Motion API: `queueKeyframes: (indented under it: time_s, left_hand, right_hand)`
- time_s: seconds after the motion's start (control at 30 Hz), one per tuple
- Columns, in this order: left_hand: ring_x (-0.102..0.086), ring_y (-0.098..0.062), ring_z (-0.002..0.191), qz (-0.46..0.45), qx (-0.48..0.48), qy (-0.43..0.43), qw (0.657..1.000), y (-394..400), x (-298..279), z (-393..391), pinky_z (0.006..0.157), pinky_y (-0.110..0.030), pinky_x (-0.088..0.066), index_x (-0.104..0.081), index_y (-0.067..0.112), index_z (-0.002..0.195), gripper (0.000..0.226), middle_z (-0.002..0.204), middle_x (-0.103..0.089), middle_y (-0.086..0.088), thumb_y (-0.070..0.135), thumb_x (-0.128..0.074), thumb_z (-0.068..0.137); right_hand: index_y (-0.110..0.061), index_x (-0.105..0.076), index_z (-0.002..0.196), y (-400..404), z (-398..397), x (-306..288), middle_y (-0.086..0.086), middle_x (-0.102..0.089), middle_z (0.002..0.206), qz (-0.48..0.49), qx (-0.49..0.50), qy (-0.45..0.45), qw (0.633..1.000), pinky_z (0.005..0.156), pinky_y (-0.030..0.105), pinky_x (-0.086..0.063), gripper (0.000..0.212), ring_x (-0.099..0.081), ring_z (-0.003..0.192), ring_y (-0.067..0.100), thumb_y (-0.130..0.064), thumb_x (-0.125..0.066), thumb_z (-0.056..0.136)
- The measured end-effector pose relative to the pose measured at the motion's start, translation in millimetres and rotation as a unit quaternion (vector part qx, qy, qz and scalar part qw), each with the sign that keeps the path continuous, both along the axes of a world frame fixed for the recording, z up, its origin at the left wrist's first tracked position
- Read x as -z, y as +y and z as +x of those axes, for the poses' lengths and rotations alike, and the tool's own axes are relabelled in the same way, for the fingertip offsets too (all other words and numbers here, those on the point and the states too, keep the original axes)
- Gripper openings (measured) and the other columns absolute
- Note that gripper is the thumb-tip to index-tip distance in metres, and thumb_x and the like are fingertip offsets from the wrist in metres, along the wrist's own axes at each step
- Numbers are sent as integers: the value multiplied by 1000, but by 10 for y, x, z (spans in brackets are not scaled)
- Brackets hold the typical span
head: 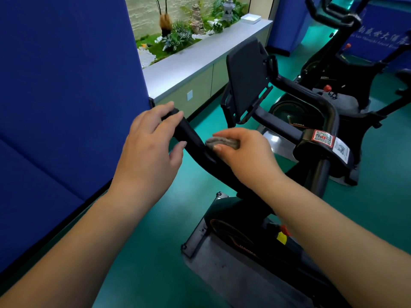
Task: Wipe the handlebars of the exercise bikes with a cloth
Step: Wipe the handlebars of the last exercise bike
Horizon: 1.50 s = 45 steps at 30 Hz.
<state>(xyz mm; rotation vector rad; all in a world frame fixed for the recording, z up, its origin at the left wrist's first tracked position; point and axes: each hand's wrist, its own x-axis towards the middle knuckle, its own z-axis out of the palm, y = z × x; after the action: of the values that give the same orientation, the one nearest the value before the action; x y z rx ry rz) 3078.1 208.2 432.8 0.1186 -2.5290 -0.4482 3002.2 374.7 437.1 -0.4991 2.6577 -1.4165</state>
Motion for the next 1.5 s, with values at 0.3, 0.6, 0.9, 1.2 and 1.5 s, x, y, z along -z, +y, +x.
queueKeyframes:
  time_s: [0.3, 0.6, 0.9, 1.2, 1.5]
  left_hand:
    - [-43, -19, 125, 18, 2, -19, 1000, -73, -79, -9, 101, -13, -21, -54, 16, 134, 47, 141, -48, 3, 9, -64, 88]
    - [-50, -13, 120, 68, -31, -11, 997, -176, -138, -41, 97, -1, -22, -56, 12, 131, 41, 129, -59, -2, 4, -57, 90]
    - [-46, -15, 126, 52, -32, -61, 996, -178, -186, 8, 100, -13, -27, -49, 16, 138, 49, 137, -53, 1, -2, -49, 92]
    - [-42, -18, 132, 41, -43, -68, 996, -161, -154, 23, 104, -19, -26, -46, 17, 140, 55, 142, -48, 2, -4, -47, 90]
    - [-40, -18, 133, 42, -63, -66, 995, -114, -164, 25, 108, -24, -28, -45, 19, 141, 61, 143, -47, 4, -9, -45, 87]
  right_hand:
    - [-25, -68, 114, -123, 137, 8, -15, -67, 95, -57, 42, 12, 997, 85, 11, -47, 29, -62, 90, -1, -20, -69, 85]
    - [-20, -67, 116, -549, 25, -218, -12, -69, 101, -141, 12, 29, 989, 84, 9, -47, 29, -62, 90, -5, -15, -65, 87]
    - [-19, -70, 111, -522, 1, -166, -15, -70, 96, -144, 1, 50, 988, 83, 9, -47, 27, -62, 88, -6, -12, -67, 85]
    - [-23, -70, 110, -289, 113, -64, -15, -69, 102, -127, -41, 67, 989, 87, 10, -47, 32, -62, 95, -7, -5, -68, 83]
    - [-23, -72, 105, -385, -47, -143, -19, -66, 92, -128, -49, 72, 988, 79, 3, -43, 28, -59, 85, -12, -8, -69, 82]
